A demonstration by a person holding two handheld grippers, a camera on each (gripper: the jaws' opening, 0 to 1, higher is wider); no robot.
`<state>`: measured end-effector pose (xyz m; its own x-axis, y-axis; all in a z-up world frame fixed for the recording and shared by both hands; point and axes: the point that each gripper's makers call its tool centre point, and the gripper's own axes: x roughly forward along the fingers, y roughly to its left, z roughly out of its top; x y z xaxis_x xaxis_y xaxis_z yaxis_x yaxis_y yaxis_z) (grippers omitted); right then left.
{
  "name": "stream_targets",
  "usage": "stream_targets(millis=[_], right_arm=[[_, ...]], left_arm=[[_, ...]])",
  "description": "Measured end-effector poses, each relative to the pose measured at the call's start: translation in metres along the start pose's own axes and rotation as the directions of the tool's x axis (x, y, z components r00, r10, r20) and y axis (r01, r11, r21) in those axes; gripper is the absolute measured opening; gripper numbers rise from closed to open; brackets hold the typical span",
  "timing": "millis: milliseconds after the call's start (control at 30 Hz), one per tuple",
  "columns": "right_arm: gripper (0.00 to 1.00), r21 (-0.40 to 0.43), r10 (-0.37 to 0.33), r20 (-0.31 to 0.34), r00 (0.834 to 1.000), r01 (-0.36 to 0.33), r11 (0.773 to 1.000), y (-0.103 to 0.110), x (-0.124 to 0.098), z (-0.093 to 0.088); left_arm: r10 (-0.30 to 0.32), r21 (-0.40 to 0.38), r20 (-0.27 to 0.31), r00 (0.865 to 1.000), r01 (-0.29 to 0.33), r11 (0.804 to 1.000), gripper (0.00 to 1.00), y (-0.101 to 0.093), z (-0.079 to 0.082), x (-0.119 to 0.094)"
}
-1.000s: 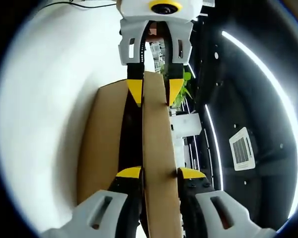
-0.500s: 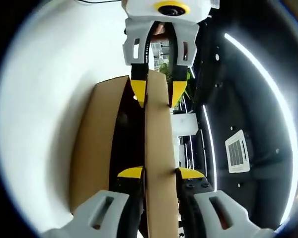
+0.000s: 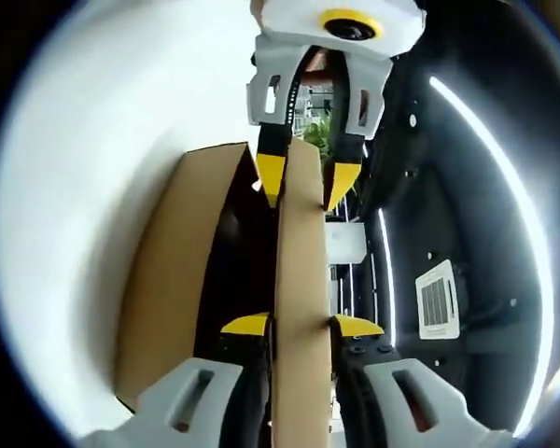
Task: Operate the shoe box by opening the lid, removing the specified soft item, and placing it in the target area until the item is outside and the box remains undamaged.
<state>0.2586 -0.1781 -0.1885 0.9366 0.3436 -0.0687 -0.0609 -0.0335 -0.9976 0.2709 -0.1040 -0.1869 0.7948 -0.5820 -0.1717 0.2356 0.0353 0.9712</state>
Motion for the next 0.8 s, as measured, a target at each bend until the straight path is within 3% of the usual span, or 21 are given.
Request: stream_targets(millis=[500,633,800], right_arm=[[0.22,-0.032,-0.061,0.011,0.998,0.061,0.998,-0.015,-0.003,0.004],[0.20,-0.141,-0.074,0.002,0.997,0.073,0.987,-0.017,-0.003,0.007],[0.20,-0.127,-0.078,0.006,0.997,0.078,0.989,-0.021,-0.003,0.008]], left_arm=[[-0.024,0.008,-0.010,1.000,0.024,1.000,0.25,0.007,-0.001,0.003],[-0.017,0.010,-0.009,1.000,0.017,1.000,0.25,0.009,0.000,0.005],[-0.014,0.011,-0.011,1.000,0.014,1.000,0.25,0.010,0.000,0.006]])
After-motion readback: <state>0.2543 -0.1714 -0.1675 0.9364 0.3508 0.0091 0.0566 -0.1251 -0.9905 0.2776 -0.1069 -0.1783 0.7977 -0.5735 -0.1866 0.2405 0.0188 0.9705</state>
